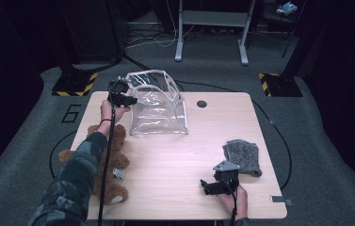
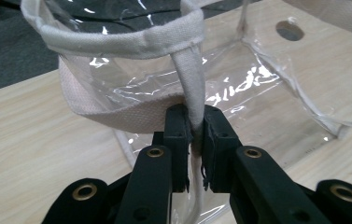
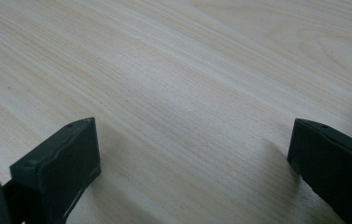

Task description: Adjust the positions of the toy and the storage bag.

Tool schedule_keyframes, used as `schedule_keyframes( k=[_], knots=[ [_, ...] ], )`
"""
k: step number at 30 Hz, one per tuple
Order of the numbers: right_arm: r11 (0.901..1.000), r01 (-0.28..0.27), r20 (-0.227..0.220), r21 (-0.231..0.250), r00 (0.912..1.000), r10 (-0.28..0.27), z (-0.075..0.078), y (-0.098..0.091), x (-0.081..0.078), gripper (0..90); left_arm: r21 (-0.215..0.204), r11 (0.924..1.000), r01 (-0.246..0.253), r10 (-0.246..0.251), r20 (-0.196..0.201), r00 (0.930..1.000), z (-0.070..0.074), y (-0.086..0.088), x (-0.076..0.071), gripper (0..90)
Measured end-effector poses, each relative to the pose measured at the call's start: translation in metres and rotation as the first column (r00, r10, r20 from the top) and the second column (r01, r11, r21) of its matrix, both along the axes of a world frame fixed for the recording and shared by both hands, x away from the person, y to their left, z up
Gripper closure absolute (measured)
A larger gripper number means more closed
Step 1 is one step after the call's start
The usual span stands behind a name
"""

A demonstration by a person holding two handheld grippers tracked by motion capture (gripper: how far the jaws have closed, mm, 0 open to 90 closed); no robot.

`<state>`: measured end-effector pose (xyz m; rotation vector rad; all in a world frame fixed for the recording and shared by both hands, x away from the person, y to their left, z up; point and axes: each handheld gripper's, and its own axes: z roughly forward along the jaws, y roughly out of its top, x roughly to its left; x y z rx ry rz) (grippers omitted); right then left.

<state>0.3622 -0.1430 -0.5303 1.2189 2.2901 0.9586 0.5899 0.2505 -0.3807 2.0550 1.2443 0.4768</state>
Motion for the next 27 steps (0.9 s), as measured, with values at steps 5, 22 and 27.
schedule_keyframes(
  k=[5,22,27],
  knots=[
    [1.0,0.003,-0.003,0.0,1.0,-0.003,0.0,0.0,0.0,1.5,-0.021,0.9997,0.011,-0.011,0.005,0.9999,0.0,-0.004,-0.007,81.9],
    [1.0,-0.002,0.002,-0.001,1.0,0.002,0.0,-0.001,0.001,1.5,0.009,0.9999,-0.006,0.006,0.052,0.9986,-0.002,-0.012,-0.022,44.1],
    [1.0,-0.002,0.0,-0.001,1.0,0.002,0.0,-0.001,0.001,1.6,0.06,0.9959,-0.068,0.063,0.085,0.9944,-0.005,-0.018,-0.02,61.0]
  ],
)
